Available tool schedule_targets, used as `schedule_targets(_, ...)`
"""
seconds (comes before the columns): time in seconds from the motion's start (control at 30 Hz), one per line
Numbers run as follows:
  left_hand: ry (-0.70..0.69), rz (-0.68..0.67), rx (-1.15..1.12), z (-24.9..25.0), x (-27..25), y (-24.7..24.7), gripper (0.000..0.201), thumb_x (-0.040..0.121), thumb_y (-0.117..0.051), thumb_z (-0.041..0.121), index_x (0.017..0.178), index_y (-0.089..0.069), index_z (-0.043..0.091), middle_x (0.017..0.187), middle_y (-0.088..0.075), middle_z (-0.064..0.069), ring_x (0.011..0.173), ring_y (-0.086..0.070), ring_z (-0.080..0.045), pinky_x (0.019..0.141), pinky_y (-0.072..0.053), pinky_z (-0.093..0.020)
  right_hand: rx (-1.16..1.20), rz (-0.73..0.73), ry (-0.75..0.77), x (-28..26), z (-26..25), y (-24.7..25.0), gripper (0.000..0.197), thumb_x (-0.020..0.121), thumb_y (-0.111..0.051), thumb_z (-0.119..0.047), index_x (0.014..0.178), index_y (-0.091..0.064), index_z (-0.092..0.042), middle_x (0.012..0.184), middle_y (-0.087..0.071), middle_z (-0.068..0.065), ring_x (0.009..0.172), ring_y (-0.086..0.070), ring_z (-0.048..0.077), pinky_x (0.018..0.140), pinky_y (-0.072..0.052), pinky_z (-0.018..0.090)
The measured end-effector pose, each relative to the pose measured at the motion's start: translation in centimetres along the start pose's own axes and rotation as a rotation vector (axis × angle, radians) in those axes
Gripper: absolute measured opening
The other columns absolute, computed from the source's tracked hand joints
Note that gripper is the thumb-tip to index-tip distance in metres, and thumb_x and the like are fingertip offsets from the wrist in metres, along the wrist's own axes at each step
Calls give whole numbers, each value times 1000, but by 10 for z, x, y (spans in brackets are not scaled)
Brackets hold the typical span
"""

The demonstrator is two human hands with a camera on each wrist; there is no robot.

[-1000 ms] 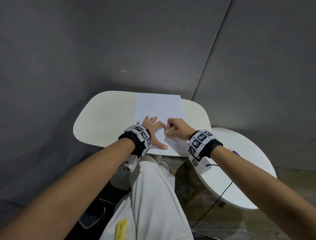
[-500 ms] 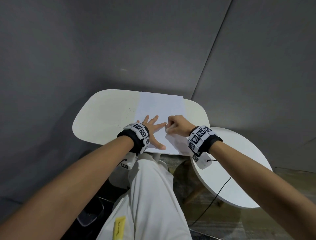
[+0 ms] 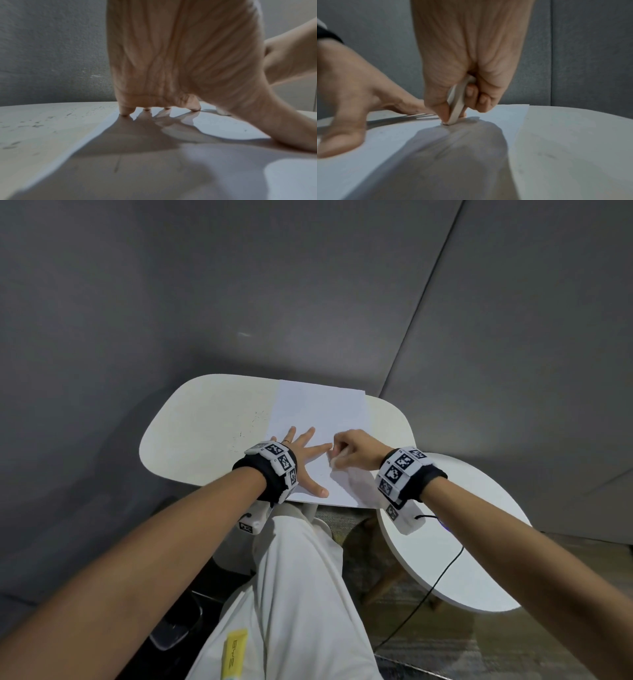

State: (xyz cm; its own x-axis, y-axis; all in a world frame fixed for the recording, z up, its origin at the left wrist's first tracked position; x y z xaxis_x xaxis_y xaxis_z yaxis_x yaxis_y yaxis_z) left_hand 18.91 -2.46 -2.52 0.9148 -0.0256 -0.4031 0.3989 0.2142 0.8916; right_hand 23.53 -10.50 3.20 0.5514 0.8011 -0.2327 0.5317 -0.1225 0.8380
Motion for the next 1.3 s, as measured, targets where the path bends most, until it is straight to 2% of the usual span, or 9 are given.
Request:
schedule_targets(0.17,-15,6,-6,0,1,-1,117,57,-62,86,146,6,53,158,25,7,144,25,-32,111,6,-65,-61,-183,8,-5,-4,-23,24,76,-72,-13,66,-51,-20,75,-60,0,68,-51,11,63,-40,22)
schedule_targets(0.33,-6,8,0,-2,0,-1,119,55,-61,87,148,4,50,158,25,8,144,25,-30,112,4,-64,60,67,8,2,-6,-1,17,74,-69,-6,72,-53,-12,79,-64,5,70,-55,12,66,-45,25)
schedule_targets(0.43,-21,-12,0,0,-2,0,118,55,-61,87,146,7,53,157,26,8,144,25,-31,112,5,-64,31,-157,-6,-9,-4,-27,24,77,-70,-12,65,-51,-20,66,-56,-7,58,-49,1,59,-39,13)
schedule_targets(0.63,-71,103,-60,23,-28,6,86,91,-47,60,155,-4,22,161,13,-2,148,13,-24,117,4,-49,627,421,-202,-28,58,5,18,83,-65,-12,80,-47,-9,63,-58,9,50,-53,23,51,-45,31)
schedule_targets(0.73,-155,383,-188,57,-59,9,54,105,-23,37,153,-18,12,162,-6,-1,149,0,-13,119,3,-33,613,472,-218,-30,67,1,17,84,-62,-15,86,-46,-8,66,-60,9,57,-54,24,58,-45,34)
schedule_targets(0.83,-298,334,-168,89,-80,-20,54,105,-15,37,154,-13,17,162,-6,4,148,1,-7,119,3,-28,571,456,-224,-28,68,0,19,85,-60,-21,88,-46,-9,69,-62,6,62,-57,22,65,-47,37)
schedule_targets(1.0,350,262,-6,10,-79,-19,62,104,-23,36,153,0,8,159,11,-19,148,8,-33,121,-3,-45,601,443,-221,-32,67,-2,18,87,-59,-20,92,-46,-9,72,-63,7,63,-56,24,63,-46,34)
schedule_targets(1.17,-268,278,16,87,-80,-34,52,106,-15,37,153,3,28,159,13,10,147,14,-14,120,5,-38,579,438,-210,-33,64,-1,19,89,-57,-19,96,-47,-5,71,-61,5,64,-56,22,64,-46,34)
schedule_targets(1.3,342,250,31,6,-81,-33,59,105,-21,37,154,2,12,159,15,-14,147,12,-34,121,-4,-45,598,410,-213,-34,66,-2,20,87,-61,-23,93,-48,-9,75,-61,2,62,-56,18,63,-48,31)
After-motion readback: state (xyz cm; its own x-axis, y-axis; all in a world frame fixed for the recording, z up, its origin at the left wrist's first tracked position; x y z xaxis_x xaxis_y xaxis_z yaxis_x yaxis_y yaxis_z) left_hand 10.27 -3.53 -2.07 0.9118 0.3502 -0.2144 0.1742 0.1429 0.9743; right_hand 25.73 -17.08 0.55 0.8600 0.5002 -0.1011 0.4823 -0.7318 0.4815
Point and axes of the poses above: each hand's wrist, its own x-axis towards the middle knuckle, its own y-axis out of the back of the hand, z = x × y, the point moved 10 cm from there along x, towards the middle knuckle
